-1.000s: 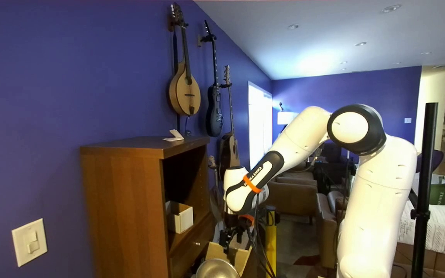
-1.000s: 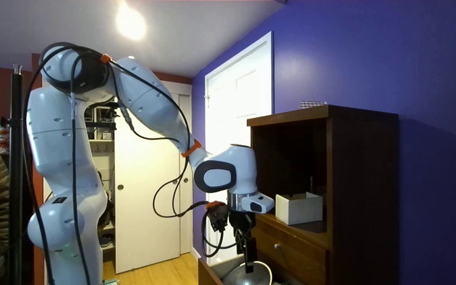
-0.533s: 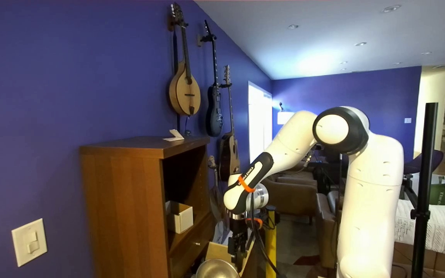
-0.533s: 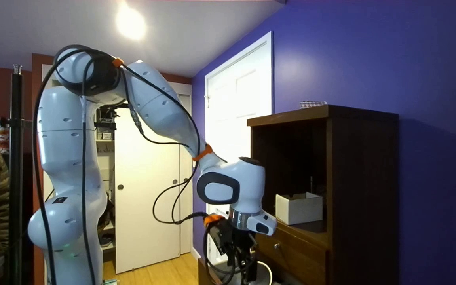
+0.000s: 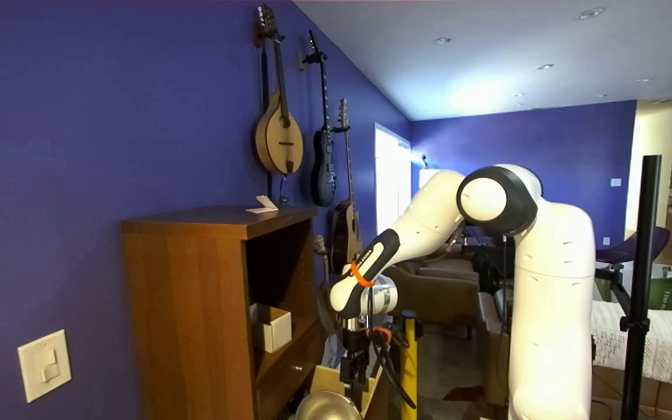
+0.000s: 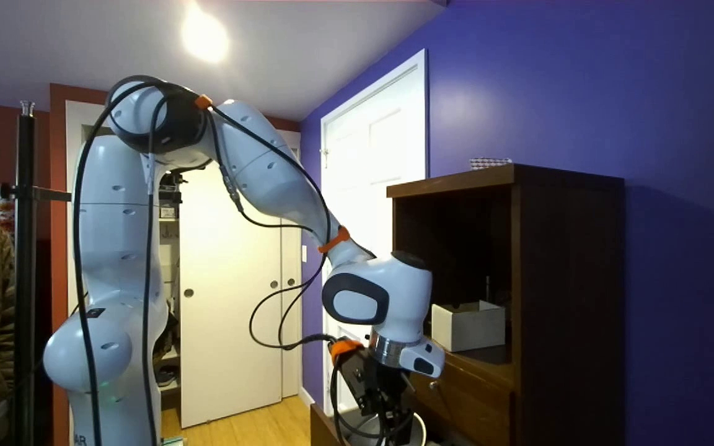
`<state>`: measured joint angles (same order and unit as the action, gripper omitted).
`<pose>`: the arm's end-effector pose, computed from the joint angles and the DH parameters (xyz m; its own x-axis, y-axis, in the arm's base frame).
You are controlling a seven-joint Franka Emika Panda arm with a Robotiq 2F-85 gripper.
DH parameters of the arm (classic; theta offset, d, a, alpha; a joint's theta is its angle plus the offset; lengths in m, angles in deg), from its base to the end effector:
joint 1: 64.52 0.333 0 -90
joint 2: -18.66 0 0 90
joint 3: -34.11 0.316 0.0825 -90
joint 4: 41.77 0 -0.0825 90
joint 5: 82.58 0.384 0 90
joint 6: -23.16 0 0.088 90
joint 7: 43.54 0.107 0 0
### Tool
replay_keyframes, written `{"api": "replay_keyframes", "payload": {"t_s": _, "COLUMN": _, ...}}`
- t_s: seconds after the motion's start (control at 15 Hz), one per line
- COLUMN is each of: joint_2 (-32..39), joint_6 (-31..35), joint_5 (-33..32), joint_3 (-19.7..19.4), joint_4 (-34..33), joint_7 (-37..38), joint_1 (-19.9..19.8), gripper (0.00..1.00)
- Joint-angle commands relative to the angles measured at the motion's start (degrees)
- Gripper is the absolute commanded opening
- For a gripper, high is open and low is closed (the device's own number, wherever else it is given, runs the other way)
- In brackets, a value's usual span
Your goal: Take the bowl out of the drawer and place it on the top of the cabinet
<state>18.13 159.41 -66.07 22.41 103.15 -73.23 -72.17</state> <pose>0.4186 -0.1437 0.2674 0.9978 -0.0360 -0.0557 -0.0476 -0.9734 -0.2243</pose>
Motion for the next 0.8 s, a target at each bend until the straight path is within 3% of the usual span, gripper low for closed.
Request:
{"api": "replay_keyframes", "payload": {"t_s": 0.0, "joint_2": 4.2, "joint_6": 4.9, "joint_5": 6.7, "joint_3": 1.4, "joint_4": -1.2, "joint_7": -4.6, "joint_1": -0.2, "gripper": 1.00}}
{"api": "replay_keyframes", "payload": {"t_s": 0.4, "joint_2": 11.0, "joint_6": 14.8, "joint_5": 13.3, "joint_3": 4.5, "joint_4": -4.6, "joint_7": -8.2, "joint_1": -2.6, "gripper": 1.00}}
{"api": "replay_keyframes", "payload": {"t_s": 0.53, "joint_2": 13.1, "joint_6": 14.8, "joint_5": 14.1, "joint_3": 5.8, "joint_4": -6.2, "joint_7": -8.7, "joint_1": -4.1, "gripper": 1.00}}
{"api": "replay_keyframes", "payload": {"t_s": 0.6, "joint_2": 13.9, "joint_6": 14.0, "joint_5": 14.7, "joint_3": 6.6, "joint_4": -7.1, "joint_7": -9.0, "joint_1": -4.9, "gripper": 0.97}}
{"api": "replay_keyframes", "payload": {"t_s": 0.67, "joint_2": 14.7, "joint_6": 12.9, "joint_5": 15.0, "joint_3": 7.2, "joint_4": -7.9, "joint_7": -9.2, "joint_1": -5.7, "gripper": 0.74}}
{"api": "replay_keyframes", "payload": {"t_s": 0.73, "joint_2": 15.2, "joint_6": 12.5, "joint_5": 14.9, "joint_3": 7.6, "joint_4": -8.5, "joint_7": -9.3, "joint_1": -6.4, "gripper": 0.73}}
